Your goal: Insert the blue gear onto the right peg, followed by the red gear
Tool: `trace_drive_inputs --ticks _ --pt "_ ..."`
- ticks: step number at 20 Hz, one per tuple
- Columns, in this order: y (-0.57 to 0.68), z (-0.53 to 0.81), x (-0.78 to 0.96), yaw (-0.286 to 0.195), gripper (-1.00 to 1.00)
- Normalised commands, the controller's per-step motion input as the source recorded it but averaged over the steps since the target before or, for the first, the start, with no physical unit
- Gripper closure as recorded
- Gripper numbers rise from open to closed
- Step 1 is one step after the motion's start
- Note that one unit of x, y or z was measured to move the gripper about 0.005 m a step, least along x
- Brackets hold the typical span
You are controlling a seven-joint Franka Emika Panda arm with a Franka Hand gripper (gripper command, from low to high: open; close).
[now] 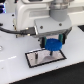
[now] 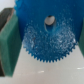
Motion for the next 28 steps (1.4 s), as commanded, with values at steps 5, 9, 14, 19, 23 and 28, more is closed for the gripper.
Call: trace_drive_inputs --ticks 5,9,14,19,23,28 --pt "0.01 -0.18 0.22 0.000 1.00" --pt "0.00 -0.17 0.15 0.000 1.00" --pt "0.10 0.15 0.02 0.000 -1.00" --pt "0.22 0.39 -0.01 0.000 -1.00" --pt "0.06 0.18 -0.04 0.000 -1.00" --pt "0.30 0.45 -0.22 0.000 -1.00"
